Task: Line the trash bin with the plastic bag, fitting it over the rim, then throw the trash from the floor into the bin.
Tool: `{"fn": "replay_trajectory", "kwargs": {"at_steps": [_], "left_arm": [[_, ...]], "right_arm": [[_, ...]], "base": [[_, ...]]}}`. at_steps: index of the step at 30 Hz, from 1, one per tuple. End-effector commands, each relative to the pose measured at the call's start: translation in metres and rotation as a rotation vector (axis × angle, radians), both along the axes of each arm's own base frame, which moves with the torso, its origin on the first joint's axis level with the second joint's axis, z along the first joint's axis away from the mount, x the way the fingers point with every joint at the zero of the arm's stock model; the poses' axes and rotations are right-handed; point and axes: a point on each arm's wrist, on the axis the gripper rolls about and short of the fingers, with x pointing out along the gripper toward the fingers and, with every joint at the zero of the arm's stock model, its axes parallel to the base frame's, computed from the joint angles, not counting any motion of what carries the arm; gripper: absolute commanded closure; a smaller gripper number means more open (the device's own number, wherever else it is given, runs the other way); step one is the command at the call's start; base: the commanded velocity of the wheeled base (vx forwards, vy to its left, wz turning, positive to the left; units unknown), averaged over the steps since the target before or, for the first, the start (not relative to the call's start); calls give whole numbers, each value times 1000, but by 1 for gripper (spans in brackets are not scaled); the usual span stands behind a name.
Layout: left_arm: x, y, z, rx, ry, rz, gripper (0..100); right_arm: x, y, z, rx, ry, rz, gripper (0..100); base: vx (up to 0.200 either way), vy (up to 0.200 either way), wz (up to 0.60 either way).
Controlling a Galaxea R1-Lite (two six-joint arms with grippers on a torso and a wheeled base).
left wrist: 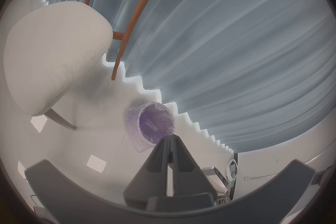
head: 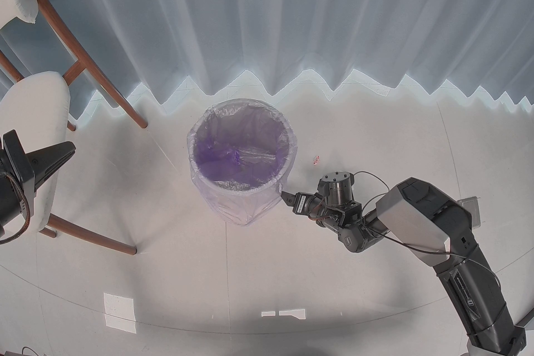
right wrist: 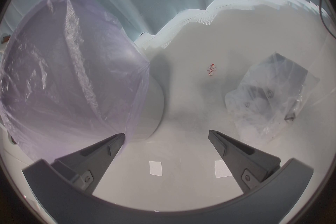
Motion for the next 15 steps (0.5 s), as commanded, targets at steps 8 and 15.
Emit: {"fn": "replay_trajectory", "kwargs": {"at_steps": [8, 15], "left_arm": [[-1, 3, -6, 13, 13, 15, 100], [0, 2, -6, 129, -24, -10, 100]], "right_arm": [[-61, -7, 75, 122, 81, -32, 0], [-100, -53, 115, 164, 120, -79, 0]], "base": [[0, 0, 0], [0, 0, 0]]}}
